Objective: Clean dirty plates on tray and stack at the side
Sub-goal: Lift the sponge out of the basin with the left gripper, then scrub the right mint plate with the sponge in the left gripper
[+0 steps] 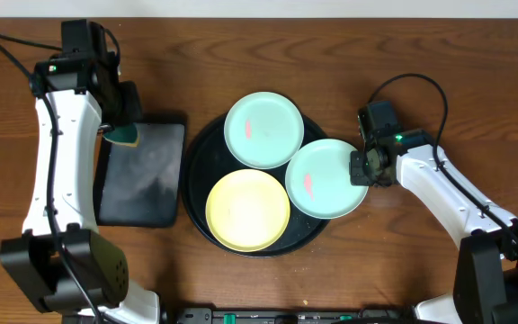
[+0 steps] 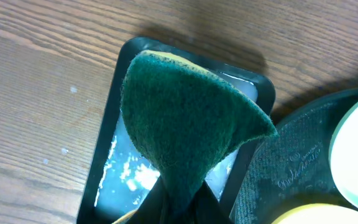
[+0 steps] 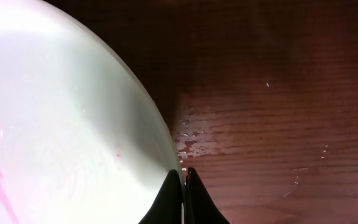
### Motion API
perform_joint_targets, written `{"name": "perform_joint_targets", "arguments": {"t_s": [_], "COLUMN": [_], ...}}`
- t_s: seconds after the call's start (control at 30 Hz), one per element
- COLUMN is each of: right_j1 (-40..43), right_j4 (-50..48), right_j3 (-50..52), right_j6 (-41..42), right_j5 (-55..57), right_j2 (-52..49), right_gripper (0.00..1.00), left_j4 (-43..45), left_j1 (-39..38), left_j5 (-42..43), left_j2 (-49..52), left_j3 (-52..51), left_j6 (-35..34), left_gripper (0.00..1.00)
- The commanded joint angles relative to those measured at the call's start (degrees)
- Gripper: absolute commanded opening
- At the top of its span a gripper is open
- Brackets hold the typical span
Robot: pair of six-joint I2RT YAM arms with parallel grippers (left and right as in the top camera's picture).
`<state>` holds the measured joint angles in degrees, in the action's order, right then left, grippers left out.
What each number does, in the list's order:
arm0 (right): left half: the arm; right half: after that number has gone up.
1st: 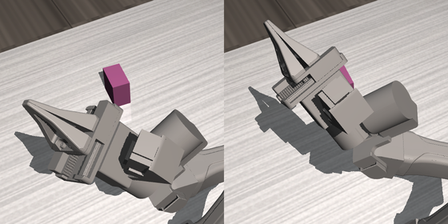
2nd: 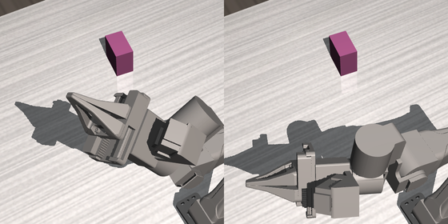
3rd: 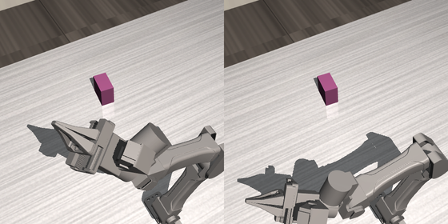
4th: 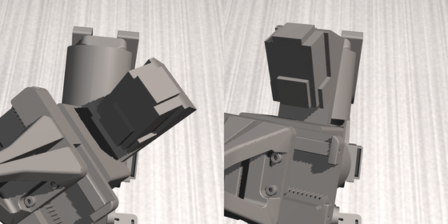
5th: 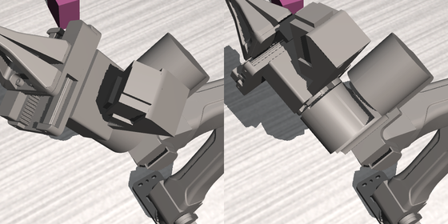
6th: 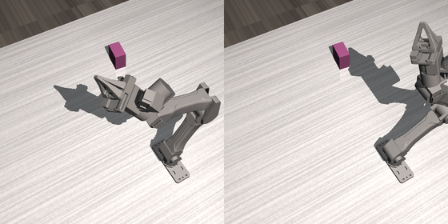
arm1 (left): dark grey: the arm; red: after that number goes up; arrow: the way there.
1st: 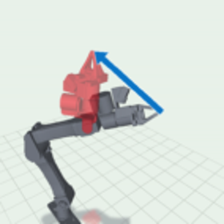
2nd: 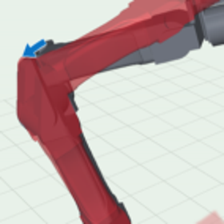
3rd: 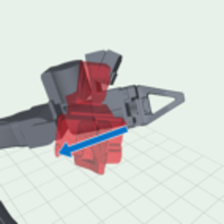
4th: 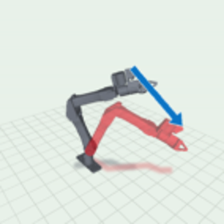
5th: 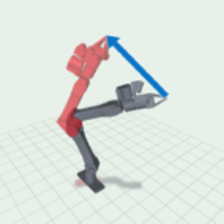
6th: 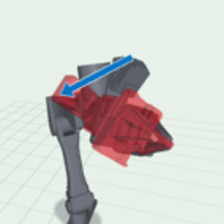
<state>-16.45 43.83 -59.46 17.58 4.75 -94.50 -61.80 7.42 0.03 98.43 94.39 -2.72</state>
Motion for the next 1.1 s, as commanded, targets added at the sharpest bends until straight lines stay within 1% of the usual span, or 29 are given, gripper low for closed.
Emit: {"name": "perform_joint_targets", "arguments": {"t_s": [0.0,0.2,0.47,0.6,0.67,0.73,0.77,0.83,0.9,1.07], "right_j1": [-0.4,-0.4,-0.4,-0.4,-0.4,-0.4,-0.4,-0.4,-0.4,-0.4], "right_j4": [-0.2,-0.1,-0.1,-0.1,0.1,0.2,0.1,0.0,0.0,0.1], "right_j3": [0.1,0.1,0.1,0.1,0.1,0.1,0.1,0.1,0.1,0.1], "right_j6": [0.2,0.2,0.2,0.2,0.2,0.2,0.2,0.2,0.2,0.2], "right_j5": [0.8,0.8,0.8,0.8,0.8,0.8,0.8,0.8,0.8,0.8], "right_j2": [1.0,1.0,1.0,1.0,1.0,1.0,1.0,1.0,1.0,1.0], "right_gripper": [0.01,0.01,0.01,0.01,0.01,0.01,0.01,0.01,0.01,0.01], "left_j4": [-0.7,-1.0,3.7,3.8,2.1,0.2,-0.7,-1.0,-1.1,0.7], "left_j1": [0.3,-0.4,-3.3,-3.9,-4.6,-5.9,-7.3,-9.6,-12.6,-21.1], "left_j5": [1.0,1.1,0.8,0.3,2.9,9.4,14.3,18.7,20.1,20.1], "left_j2": [-2.4,-2.6,-5.9,-7.4,-7.6,-7.6,-7.6,-7.6,-7.6,-7.5], "left_j3": [1.9,1.7,1.7,1.7,1.7,1.7,1.3,0.5,-0.5,-4.0], "left_j6": [0.8,0.8,0.8,-0.2,-1.1,-1.3,-2.1,-2.7,-3.7,-8.5], "left_gripper": [0.07,0.07,0.07,0.07,0.07,0.07,0.07,0.07,0.07,0.07]}}
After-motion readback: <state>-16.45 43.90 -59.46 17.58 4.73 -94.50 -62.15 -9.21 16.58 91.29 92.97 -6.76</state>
